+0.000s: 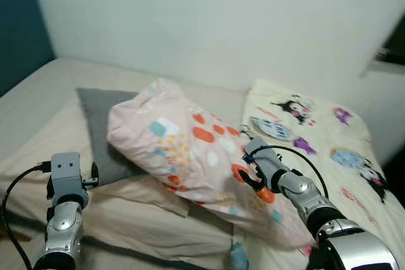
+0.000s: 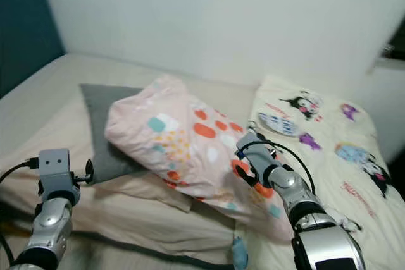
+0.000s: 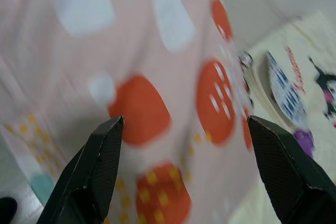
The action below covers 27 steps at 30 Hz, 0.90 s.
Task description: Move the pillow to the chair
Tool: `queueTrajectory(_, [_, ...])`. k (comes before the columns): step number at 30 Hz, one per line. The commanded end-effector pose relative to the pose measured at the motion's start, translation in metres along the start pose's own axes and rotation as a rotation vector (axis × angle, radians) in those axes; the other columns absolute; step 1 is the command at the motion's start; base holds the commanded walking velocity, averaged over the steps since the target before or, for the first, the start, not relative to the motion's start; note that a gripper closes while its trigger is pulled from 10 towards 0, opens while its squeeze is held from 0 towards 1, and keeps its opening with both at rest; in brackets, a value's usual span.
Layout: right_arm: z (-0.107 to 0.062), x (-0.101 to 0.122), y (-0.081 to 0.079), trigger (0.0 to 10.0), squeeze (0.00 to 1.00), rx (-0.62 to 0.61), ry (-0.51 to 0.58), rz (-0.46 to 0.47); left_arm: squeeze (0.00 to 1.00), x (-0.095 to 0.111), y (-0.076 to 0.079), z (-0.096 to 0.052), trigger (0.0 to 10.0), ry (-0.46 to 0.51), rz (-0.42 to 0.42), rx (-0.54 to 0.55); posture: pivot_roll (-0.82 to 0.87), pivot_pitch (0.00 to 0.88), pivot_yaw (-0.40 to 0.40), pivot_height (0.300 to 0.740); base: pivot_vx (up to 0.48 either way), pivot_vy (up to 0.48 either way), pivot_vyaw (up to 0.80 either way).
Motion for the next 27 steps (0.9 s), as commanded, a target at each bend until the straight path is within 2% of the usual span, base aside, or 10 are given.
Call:
queueTrajectory(1, [0.0, 0.0, -0.001, 10.0, 0.0, 0.004, 0.002, -0.026, 0.0, -0.001, -0.004, 0.0, 10.0, -0.01, 0.018, 0.012, -0.01, 0.0, -0.09, 0.74, 0.0, 0.0, -0.76])
queueTrajectory(6, [0.004, 0.004, -0.005, 10.0, 0.0, 0.0, 0.001, -0.051, 0.0, -0.002, -0.009, -0.002, 10.0, -0.017, 0.002, 0.048, 0.0, 0.0, -0.098, 0.74, 0.0, 0.0, -0.13])
queueTrajectory(9, [0.007, 0.011, -0.005, 10.0, 0.0, -0.015, 0.008, -0.018, 0.0, 0.008, -0.006, 0.0, 10.0, 0.026, -0.129, 0.037, 0.01, 0.0, -0.108, 0.74, 0.0, 0.0, -0.24])
queueTrajectory(10, [0.007, 0.011, -0.005, 10.0, 0.0, -0.015, 0.008, -0.018, 0.0, 0.008, -0.006, 0.0, 10.0, 0.026, -0.129, 0.037, 0.01, 0.0, -0.108, 0.74, 0.0, 0.0, -0.73])
queueTrajectory(11, [0.007, 0.013, -0.002, 10.0, 0.0, -0.04, 0.015, 0.003, 0.0, 0.022, -0.006, 0.003, 10.0, 0.083, -0.229, 0.031, 0.0, 0.0, -0.108, 0.74, 0.0, 0.0, -0.72])
queueTrajectory(14, [0.007, 0.013, 0.002, 10.0, 0.0, -0.064, 0.017, 0.024, 0.0, 0.035, -0.007, 0.005, 10.0, 0.129, -0.305, 0.029, 0.0, 0.0, -0.108, 0.74, 0.0, 0.0, -0.72])
queueTrajectory(17, [0.002, 0.005, 0.008, 10.0, 0.0, -0.099, 0.001, 0.056, 0.0, 0.069, -0.004, 0.009, 10.0, 0.238, -0.458, 0.006, 0.0, 0.0, -0.103, 0.74, 0.0, 0.0, -0.72])
queueTrajectory(21, [0.0, -0.001, 0.007, 10.0, 0.0, -0.107, -0.01, 0.07, 0.0, 0.087, 0.006, 0.008, 10.0, 0.28, -0.542, -0.042, 0.0, 0.0, -0.103, 0.74, 0.0, 0.0, -0.72])
queueTrajectory(26, [-0.001, -0.005, 0.007, 10.0, 0.0, -0.116, -0.029, 0.065, 0.0, 0.093, 0.019, 0.007, 10.0, 0.276, -0.442, -0.072, -0.01, 0.0, -0.101, 0.74, 0.0, 0.0, -0.73])
queueTrajectory(27, [-0.002, -0.008, 0.006, 10.0, 0.0, -0.117, -0.045, 0.039, 0.0, 0.093, 0.024, 0.006, 10.0, 0.263, -0.374, -0.062, -0.01, 0.0, -0.099, 0.74, 0.0, 0.0, -0.72])
Point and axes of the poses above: a point about 5 cm out from each wrist's last joint towards the gripper, its own z axis pointing out of the wrist towards the gripper, its own x axis along the axis of the wrist's last joint, y = z × x, the point moved 1 cm from there along z, pointing out of the wrist towards the gripper, and after that the axes turned 4 degrees about -z, right-handed, at the moved point
